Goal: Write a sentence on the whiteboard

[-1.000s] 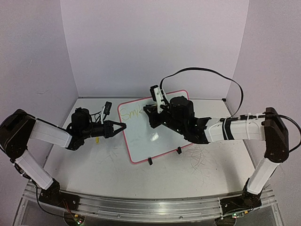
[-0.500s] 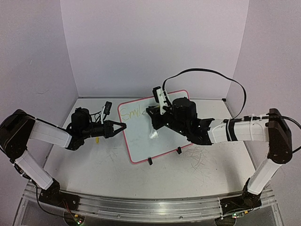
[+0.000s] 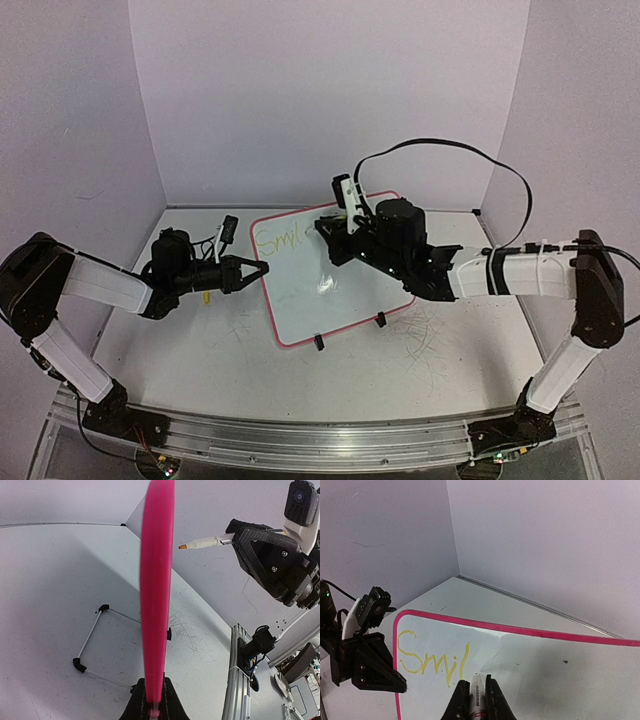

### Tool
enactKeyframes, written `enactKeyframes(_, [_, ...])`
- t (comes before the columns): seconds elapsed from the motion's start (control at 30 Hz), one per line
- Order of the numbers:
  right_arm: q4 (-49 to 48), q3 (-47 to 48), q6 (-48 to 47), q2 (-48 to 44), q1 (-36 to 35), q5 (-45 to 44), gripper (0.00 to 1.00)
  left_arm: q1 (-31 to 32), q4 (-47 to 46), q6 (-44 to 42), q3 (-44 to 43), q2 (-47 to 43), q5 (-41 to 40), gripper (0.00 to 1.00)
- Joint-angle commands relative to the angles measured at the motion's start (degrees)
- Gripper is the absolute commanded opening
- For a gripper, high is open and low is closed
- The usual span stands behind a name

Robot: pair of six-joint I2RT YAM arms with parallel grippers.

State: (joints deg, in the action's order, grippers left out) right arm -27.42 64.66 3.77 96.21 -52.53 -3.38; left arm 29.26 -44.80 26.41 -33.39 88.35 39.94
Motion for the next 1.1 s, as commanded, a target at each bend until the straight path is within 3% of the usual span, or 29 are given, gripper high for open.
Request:
enactKeyframes(0.0, [-1.9, 2.3, 0.3, 1.2, -0.1, 2.3, 0.0, 0.1, 2.2, -2.1, -0.7, -1.2, 0.0, 0.0])
enactKeyframes(0.67, [0.1, 1.9, 1.7, 1.4, -0.1, -7.7, 0.0, 0.1, 2.6, -2.3, -0.7, -1.4, 0.0, 0.0])
enactKeyframes(1.07, [-1.0, 4.0, 0.8, 2.0, -0.1, -6.9, 0.0, 0.2, 2.8, -3.3, -0.8, -1.5, -0.3, 0.0])
